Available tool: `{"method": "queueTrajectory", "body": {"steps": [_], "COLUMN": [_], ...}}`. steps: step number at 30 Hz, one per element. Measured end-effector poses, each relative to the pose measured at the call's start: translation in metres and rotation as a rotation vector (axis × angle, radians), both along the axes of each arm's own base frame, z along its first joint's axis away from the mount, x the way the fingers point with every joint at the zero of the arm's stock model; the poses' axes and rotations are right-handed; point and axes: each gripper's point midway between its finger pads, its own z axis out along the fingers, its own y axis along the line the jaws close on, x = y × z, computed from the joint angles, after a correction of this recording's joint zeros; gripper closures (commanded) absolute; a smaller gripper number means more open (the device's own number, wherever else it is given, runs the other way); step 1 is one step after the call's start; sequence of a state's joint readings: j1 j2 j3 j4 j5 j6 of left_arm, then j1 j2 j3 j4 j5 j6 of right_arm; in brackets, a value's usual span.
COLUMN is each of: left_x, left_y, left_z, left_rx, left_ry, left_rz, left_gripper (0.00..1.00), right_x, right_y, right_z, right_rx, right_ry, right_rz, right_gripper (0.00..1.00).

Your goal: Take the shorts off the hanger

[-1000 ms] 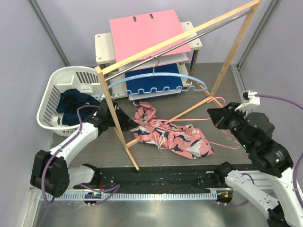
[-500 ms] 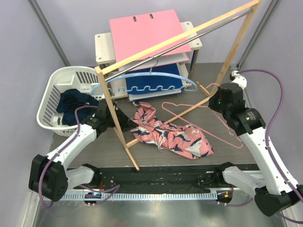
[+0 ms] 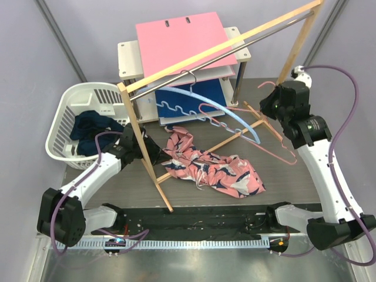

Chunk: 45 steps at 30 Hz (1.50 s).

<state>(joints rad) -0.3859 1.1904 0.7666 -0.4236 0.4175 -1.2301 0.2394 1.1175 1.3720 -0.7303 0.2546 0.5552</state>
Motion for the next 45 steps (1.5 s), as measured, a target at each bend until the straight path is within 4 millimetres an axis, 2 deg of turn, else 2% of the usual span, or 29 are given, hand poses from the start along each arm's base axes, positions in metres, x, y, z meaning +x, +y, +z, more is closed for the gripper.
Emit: {"method": "queueTrajectory", "body": {"steps": [5, 7, 17, 21, 24, 30, 35, 45], "left_x": [0.001, 0.001, 0.001, 0.0, 0.0, 0.0, 0.0, 0.0], "left_y": [-0.002, -0.002, -0.002, -0.002, -0.002, -0.002, -0.001, -0.001], "left_z": [-0.004, -0.003, -0.003, -0.003, -0.003, -0.001, 0.005, 0.005], "left_rx": [0.004, 0.004, 0.012, 0.012, 0.011, 0.009, 0.0, 0.001], "left_ry": [0.015, 0.012, 0.001, 0.002, 0.002, -0.004, -0.025, -0.022], "left_rz": [-0.014, -0.016, -0.031, -0.032, -0.032, -0.032, -0.031, -0.031], "left_gripper": [1.0, 1.0, 1.0, 1.0, 1.0, 1.0, 1.0, 1.0], "right_x": [0.026, 0.03, 0.022, 0.024, 0.033, 0.048, 0.048, 0.042], "right_y": [0.016, 0.022, 0.032, 0.038, 0.045, 0.053, 0.054, 0.052], "right_z": [0.052, 0.067, 0.143, 0.164, 0.171, 0.159, 0.16, 0.169], "right_rx": [0.054, 0.073, 0.169, 0.211, 0.233, 0.249, 0.254, 0.256], "right_ry": [-0.108, -0.142, -0.317, -0.368, -0.381, -0.346, -0.348, -0.367], "right_rz": [0.055, 0.078, 0.121, 0.141, 0.163, 0.179, 0.183, 0.181], "right_gripper": [0.99, 0.99, 0.99, 0.99, 0.99, 0.99, 0.99, 0.99]}}
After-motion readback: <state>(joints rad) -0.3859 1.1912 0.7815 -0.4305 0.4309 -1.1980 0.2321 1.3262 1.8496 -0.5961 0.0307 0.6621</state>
